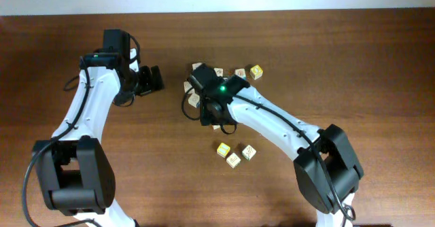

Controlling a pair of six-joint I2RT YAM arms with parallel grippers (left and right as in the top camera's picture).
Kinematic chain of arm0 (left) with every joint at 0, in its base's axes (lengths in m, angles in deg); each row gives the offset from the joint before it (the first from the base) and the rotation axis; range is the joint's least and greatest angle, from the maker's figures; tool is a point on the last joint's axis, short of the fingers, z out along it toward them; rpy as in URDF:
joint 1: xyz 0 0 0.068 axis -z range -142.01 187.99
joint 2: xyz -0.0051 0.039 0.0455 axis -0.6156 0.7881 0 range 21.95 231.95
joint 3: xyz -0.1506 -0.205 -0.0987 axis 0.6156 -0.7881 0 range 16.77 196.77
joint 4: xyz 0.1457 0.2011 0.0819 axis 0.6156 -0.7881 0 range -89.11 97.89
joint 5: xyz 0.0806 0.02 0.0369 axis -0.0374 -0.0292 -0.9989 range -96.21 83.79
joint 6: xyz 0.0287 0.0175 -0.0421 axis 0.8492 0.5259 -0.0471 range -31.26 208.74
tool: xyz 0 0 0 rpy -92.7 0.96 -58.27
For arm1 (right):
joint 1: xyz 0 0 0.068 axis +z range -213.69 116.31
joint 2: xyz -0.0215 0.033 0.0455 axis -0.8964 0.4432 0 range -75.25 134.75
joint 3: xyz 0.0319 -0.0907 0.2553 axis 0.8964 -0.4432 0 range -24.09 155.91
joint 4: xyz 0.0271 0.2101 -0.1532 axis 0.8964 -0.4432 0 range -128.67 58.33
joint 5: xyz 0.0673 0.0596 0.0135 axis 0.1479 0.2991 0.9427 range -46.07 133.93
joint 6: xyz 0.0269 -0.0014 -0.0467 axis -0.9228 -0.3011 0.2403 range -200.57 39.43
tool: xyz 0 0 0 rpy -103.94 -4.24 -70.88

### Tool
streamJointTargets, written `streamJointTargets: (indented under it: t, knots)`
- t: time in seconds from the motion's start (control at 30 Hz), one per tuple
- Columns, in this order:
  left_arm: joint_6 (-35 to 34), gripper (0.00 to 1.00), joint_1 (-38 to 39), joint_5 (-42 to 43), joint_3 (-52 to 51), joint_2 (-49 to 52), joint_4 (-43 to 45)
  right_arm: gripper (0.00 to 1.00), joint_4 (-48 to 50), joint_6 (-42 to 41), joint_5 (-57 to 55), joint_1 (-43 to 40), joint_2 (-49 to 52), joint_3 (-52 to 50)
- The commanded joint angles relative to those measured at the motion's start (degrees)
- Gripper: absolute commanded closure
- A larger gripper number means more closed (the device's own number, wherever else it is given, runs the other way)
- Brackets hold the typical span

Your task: Rotate 4 blocks

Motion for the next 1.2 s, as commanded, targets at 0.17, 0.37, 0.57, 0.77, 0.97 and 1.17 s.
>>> streamJointTargets:
  t: [0.17, 0.37, 0.57, 0.77, 0.97, 1.17]
  knots:
    - [0.3, 0.01, -0.2, -0.4, 1.0, 0.0, 0.1, 0.56, 4.5, 16.7, 0.0, -0.7, 8.5, 0.3]
    - [0.3, 0.01, -0.2, -0.4, 1.0, 0.0, 0.1, 0.71, 3.9, 8.4, -0.5, -0.7, 8.5, 0.4]
    - [0.3, 0.01, -0.2, -0.4, 1.0, 0.0, 0.1, 0.69, 2.2, 0.7, 2.8, -0.7, 8.5, 0.4]
    - [0.3, 0.01, -0.2, -0.4, 1.0, 0.0, 0.1, 0.52, 0.2, -0.1, 3.1, -0.7, 8.5, 3.0]
    - [0.3, 0.01, -0.2, -0.4, 1.0, 0.0, 0.1, 0.49, -20.9, -0.4, 5.0, -0.5, 8.0, 16.8]
    - [0.3, 0.01, -0.2, -0.4, 1.0, 0.0, 0.1, 0.5, -22.0, -9.5, 5.2, 3.9, 8.0, 5.2]
